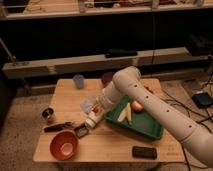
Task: Place pepper in metal cup
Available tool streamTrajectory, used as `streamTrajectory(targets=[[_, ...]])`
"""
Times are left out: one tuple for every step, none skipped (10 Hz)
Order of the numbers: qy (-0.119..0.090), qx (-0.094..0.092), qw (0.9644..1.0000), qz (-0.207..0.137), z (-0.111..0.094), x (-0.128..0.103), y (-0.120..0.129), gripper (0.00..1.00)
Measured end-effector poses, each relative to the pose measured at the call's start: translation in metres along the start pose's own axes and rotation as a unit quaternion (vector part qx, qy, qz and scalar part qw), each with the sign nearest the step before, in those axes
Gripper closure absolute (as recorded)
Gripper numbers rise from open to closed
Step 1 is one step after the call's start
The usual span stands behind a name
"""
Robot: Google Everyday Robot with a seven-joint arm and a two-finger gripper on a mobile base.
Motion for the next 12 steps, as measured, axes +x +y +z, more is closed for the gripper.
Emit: streamTrajectory(targets=[[0.0, 0.0, 1.0, 0.0, 0.0002, 0.0001, 0.0001, 1.0], [0.0, 0.0, 1.0, 0.0, 0.0, 0.0, 0.0, 1.0], [0.0, 0.0, 1.0, 0.0, 0.0001, -0.0003, -0.0002, 1.0], [0.0, 0.0, 1.0, 0.0, 0.0001, -0.0002, -0.0001, 1.0], [0.0, 0.0, 1.0, 0.0, 0.0, -0.0004, -0.0002, 1.0], [0.0, 0.0, 1.0, 0.001, -0.0002, -0.0006, -0.0003, 1.0], [0.0, 0.0, 1.0, 0.001, -0.0002, -0.0007, -0.0004, 1.0], [0.0, 0.0, 1.0, 0.001, 0.0002, -0.0007, -0.0005, 1.0], [0.0, 0.0, 1.0, 0.001, 0.0001, -0.0008, -0.0005, 1.0], [0.0, 0.0, 1.0, 0.001, 0.0, -0.0008, -0.0005, 1.0], [-0.001, 0.001, 1.0, 0.001, 0.0003, -0.0017, -0.0007, 1.0], [-0.014, 0.013, 0.9998, -0.007, 0.0059, -0.0053, 0.0006, 1.0]])
